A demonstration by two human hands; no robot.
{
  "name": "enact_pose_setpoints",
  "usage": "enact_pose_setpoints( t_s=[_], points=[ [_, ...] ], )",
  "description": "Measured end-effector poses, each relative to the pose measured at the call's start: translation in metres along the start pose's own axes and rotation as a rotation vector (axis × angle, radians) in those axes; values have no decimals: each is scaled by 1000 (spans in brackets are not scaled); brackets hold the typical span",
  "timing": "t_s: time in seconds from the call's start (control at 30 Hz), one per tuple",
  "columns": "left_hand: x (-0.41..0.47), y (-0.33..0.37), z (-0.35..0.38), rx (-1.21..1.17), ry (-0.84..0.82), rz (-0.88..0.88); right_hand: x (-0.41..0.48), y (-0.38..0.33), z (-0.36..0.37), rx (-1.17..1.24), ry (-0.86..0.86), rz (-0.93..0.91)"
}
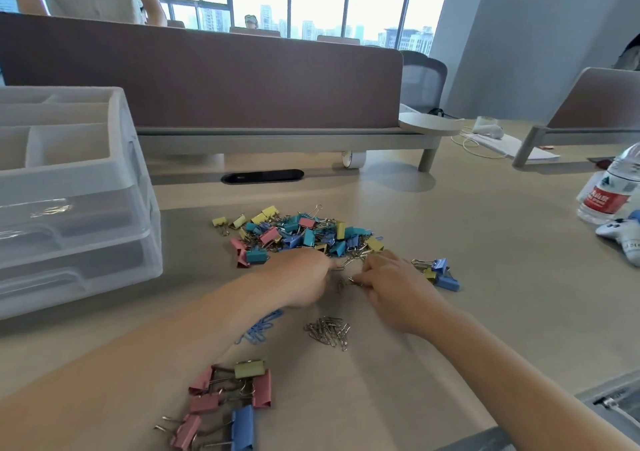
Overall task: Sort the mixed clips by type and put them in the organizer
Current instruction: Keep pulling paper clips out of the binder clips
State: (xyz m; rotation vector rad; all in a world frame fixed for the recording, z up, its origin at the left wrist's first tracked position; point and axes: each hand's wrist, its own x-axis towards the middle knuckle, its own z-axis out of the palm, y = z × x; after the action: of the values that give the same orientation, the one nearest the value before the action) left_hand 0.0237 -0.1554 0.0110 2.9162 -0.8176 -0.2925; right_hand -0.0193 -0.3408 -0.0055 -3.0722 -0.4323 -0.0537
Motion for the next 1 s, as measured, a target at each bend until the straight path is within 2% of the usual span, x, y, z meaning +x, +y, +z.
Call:
enact_pose_setpoints(
  t_s=[0.3,0.5,0.7,0.83,1.0],
  points=[
    [-16,-9,8,-82,8,64,-15,-16,-14,120,-128,-107],
    [-30,-14,9,-106,17,104,0,-8,-7,156,35,48],
    [-36,-14,4,-135,40,132,20,-21,-3,82,-21,36],
    [-32,-22,3,-146,92,78,33,-27,-3,22,-16,21],
    [-23,-28,2,-89,81,9,41,-29,1,4,8,17]
  ],
)
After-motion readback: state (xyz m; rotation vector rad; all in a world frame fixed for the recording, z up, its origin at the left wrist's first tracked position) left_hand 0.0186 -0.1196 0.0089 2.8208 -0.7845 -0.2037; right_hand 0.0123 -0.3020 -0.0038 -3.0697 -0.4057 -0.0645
